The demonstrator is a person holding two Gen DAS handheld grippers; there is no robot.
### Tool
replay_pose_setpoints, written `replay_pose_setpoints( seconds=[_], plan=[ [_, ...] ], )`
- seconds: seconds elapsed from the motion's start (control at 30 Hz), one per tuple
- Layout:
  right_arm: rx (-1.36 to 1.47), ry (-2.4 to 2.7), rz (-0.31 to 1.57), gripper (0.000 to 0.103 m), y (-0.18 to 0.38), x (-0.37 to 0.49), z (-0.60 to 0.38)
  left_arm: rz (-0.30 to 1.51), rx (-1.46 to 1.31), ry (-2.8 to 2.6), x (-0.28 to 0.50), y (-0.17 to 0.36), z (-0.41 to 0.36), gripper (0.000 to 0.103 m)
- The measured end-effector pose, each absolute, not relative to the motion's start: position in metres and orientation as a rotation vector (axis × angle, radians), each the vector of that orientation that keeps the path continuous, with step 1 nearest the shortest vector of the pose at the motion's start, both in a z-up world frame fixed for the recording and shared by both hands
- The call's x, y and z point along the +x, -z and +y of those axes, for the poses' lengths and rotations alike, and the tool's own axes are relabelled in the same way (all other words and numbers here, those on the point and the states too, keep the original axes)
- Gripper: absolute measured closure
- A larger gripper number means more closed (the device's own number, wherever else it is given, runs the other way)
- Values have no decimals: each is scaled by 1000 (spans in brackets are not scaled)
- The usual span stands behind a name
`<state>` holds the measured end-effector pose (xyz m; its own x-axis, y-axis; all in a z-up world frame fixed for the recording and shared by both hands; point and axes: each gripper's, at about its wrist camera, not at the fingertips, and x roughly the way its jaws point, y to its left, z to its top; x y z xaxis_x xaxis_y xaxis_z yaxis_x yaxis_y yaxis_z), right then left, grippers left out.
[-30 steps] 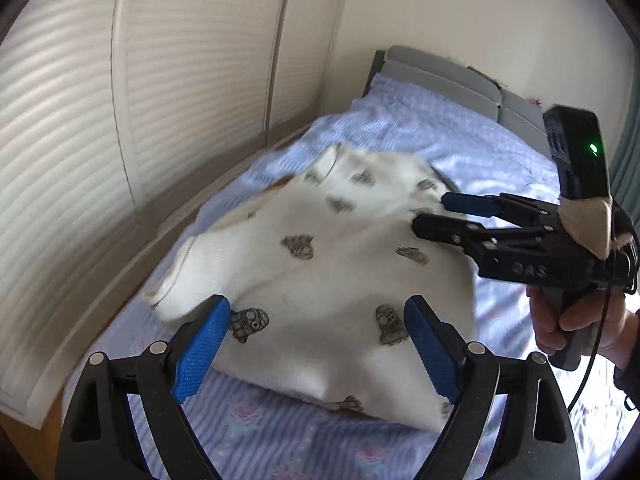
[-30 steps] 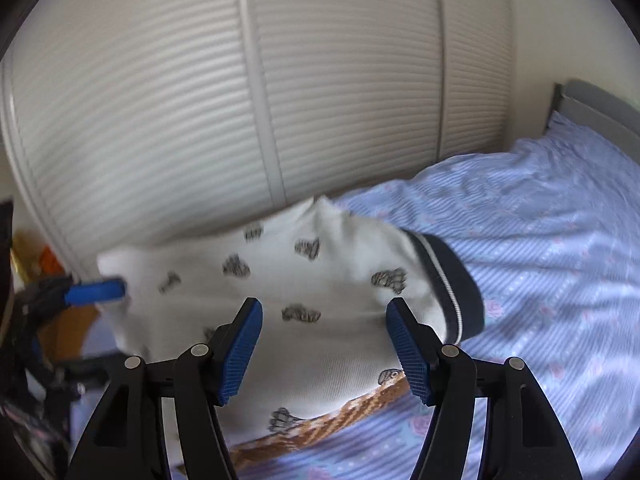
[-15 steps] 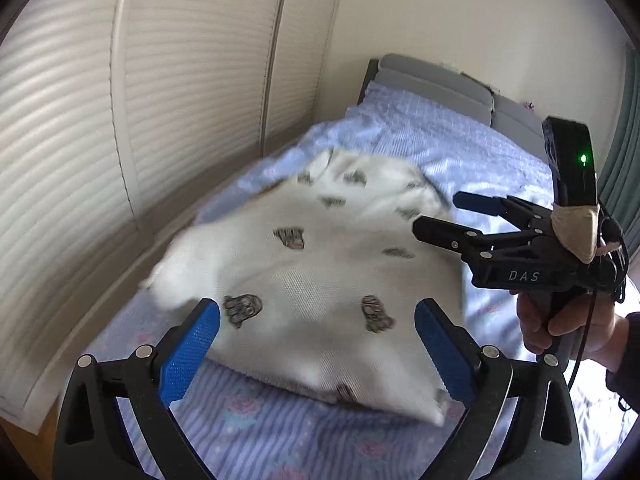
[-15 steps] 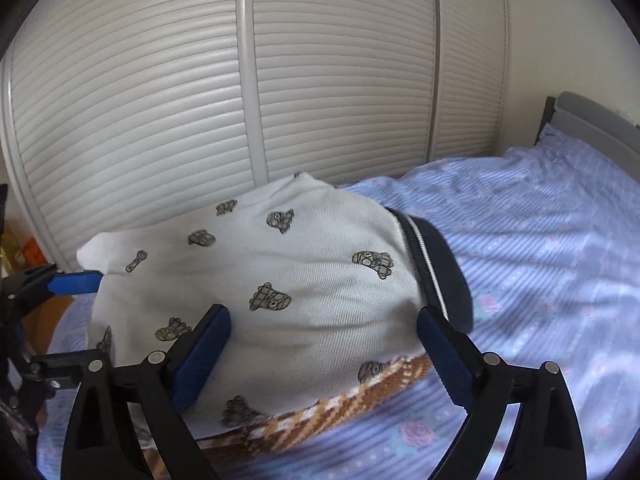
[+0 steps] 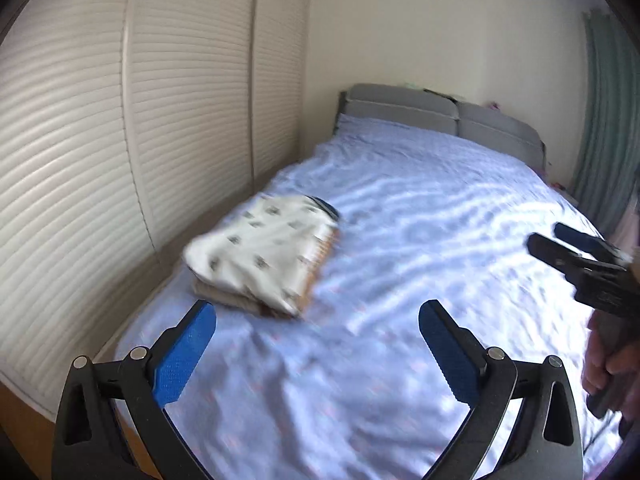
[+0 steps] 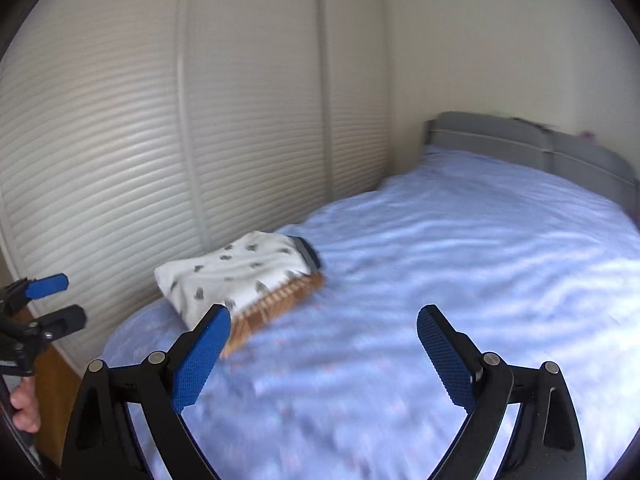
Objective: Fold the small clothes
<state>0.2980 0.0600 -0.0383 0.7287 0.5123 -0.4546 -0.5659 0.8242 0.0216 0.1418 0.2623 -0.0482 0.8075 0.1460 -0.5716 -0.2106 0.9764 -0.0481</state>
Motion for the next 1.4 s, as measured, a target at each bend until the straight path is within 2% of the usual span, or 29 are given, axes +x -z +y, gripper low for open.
replay_pose_setpoints(
  seconds=[0.17,0.33,0.57,0.73,1.0,1.4],
  plan=[
    [-126,-440,455,4,21,196,-32,596,-55,-139,92,42,176,0],
    [-113,-265,462,4,27,106,-111,573,4,-96,55,48,105,0],
    [2,-19,504,4,51,38,-196,548,46,-39,21,54,46,0],
    [26,80,487,4,55,3,-229,556,44,-76,2,59,30,0],
    [38,157,452,4,52,-35,-250,621,-14,-101,-14,76,45,0],
    [26,137,459,3,52,-49,-236,618,-29,-96,-26,76,54,0]
  ],
)
